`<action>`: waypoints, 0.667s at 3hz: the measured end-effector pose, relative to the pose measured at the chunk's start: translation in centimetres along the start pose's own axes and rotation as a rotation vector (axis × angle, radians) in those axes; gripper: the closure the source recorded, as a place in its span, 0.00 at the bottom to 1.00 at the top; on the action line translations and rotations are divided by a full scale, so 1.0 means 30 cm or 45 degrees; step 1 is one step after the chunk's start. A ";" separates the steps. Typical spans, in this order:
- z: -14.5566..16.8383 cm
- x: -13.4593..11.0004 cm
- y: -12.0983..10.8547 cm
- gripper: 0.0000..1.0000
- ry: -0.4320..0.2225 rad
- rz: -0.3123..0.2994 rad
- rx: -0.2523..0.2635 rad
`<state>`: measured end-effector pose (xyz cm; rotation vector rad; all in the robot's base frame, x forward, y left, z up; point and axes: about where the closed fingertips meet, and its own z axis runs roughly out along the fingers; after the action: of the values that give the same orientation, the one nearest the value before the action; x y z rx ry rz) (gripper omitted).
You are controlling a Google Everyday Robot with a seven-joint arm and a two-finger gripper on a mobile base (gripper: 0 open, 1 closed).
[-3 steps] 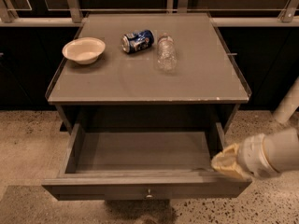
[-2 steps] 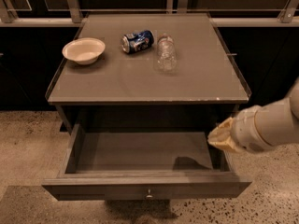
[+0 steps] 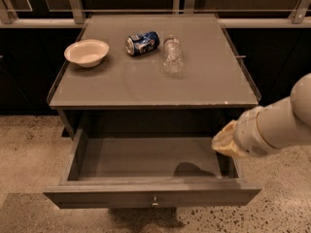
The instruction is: Close top drawer
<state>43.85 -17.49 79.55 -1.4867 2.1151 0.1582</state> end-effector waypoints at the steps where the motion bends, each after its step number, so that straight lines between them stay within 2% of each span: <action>1: 0.122 0.210 0.201 1.00 0.144 0.175 -0.281; 2: 0.128 0.342 0.347 1.00 0.331 0.319 -0.470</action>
Offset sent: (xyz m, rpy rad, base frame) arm -0.1653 -0.0491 -0.1293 -0.1280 0.7883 -0.1548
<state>33.39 -20.57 69.07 -1.5003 2.5891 0.4954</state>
